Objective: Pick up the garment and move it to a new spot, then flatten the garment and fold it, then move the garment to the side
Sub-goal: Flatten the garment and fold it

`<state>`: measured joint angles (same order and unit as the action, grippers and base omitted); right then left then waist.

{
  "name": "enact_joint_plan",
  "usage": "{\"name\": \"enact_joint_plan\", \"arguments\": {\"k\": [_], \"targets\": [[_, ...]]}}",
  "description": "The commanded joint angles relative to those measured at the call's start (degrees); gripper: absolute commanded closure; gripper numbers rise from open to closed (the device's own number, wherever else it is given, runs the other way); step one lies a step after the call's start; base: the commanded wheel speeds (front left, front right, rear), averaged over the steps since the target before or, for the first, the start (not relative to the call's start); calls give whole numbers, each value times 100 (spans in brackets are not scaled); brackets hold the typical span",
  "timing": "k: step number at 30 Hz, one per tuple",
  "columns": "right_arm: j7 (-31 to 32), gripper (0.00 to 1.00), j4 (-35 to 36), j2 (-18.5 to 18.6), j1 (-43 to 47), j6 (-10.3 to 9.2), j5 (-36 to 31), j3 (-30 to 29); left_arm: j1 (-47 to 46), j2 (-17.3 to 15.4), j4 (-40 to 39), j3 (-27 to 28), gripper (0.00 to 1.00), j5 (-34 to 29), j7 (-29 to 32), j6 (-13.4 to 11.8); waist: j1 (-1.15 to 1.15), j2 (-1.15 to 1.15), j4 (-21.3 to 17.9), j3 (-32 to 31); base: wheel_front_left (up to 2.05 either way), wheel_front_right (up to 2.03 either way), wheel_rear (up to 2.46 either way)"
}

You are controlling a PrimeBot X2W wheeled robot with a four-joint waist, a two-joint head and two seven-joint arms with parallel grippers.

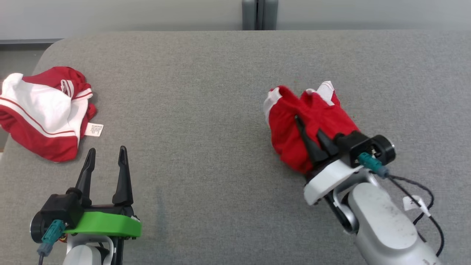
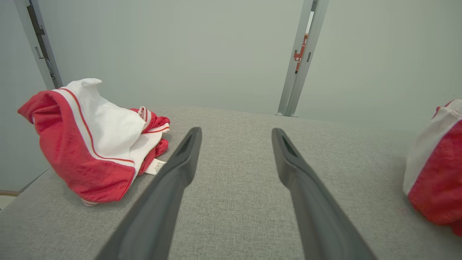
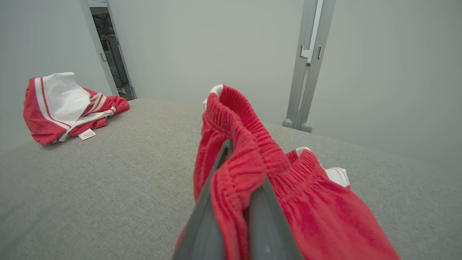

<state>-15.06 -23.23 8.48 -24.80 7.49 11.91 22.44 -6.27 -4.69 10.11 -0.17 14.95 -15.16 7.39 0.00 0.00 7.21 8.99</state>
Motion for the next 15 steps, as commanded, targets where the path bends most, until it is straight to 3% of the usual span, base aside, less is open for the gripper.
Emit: {"name": "enact_joint_plan", "arguments": {"k": [1,7,8,9,10,15], "targets": [[-17,100,-80,-63,91,2,-30,150,48,8,19,-8,0,39,2,16,0,0,122,-18,0,0,0],[-17,100,-483,-439,175,2,169,850,45,30,47,-38,0,64,2,16,0,0,332,1,0,0,0],[-16,58,-582,-472,196,2,209,989,40,30,59,-49,0,70,2,16,0,0,361,-4,0,0,0],[-17,8,-625,-496,199,1,258,1109,37,30,68,-59,0,69,2,16,0,0,382,-12,0,0,0],[-17,0,-652,-517,184,1,328,1205,36,32,72,-59,0,64,2,16,0,0,399,-20,0,0,0],[-16,0,-450,-538,73,2,415,1173,95,23,63,19,0,41,2,16,0,0,340,-73,0,0,0]]}}
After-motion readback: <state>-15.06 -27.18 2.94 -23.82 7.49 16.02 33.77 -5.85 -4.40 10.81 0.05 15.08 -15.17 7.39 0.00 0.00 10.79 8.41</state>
